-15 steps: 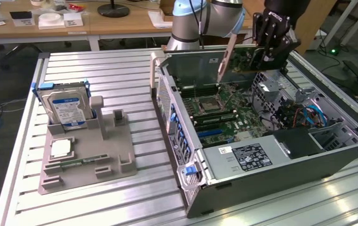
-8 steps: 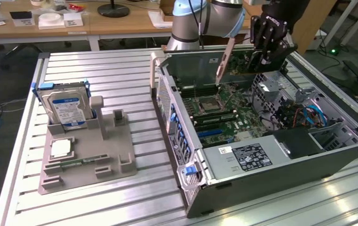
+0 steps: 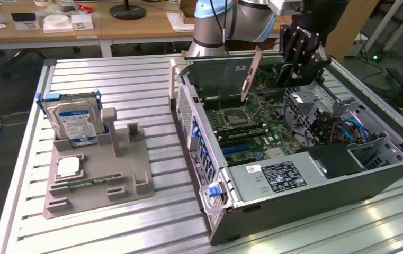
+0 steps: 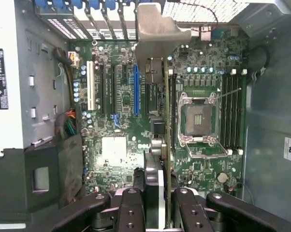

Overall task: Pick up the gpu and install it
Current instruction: 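Insert the gpu into the slot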

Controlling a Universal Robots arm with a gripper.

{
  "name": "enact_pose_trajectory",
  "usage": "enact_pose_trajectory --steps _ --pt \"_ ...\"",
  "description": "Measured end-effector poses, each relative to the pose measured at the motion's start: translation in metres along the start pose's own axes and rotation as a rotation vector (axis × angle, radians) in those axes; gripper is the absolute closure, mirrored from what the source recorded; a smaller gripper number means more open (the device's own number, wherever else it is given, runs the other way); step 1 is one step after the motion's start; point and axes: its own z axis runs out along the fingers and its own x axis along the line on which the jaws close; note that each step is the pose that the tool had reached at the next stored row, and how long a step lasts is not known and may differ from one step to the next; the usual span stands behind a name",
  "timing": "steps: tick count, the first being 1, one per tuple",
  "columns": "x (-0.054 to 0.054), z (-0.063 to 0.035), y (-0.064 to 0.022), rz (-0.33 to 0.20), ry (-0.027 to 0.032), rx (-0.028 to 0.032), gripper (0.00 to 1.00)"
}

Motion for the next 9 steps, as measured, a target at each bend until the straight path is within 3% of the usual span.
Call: enact_pose_trajectory --steps 3,7,9 --pt "0.000 0.0055 -0.0003 0.015 -0.0001 0.0006 0.72" --pt "0.000 0.0118 0.0000 0.074 0.0018 0.0019 0.72" --pt "-0.001 0.0146 0.0006 0.074 0.0018 0.0020 0.72"
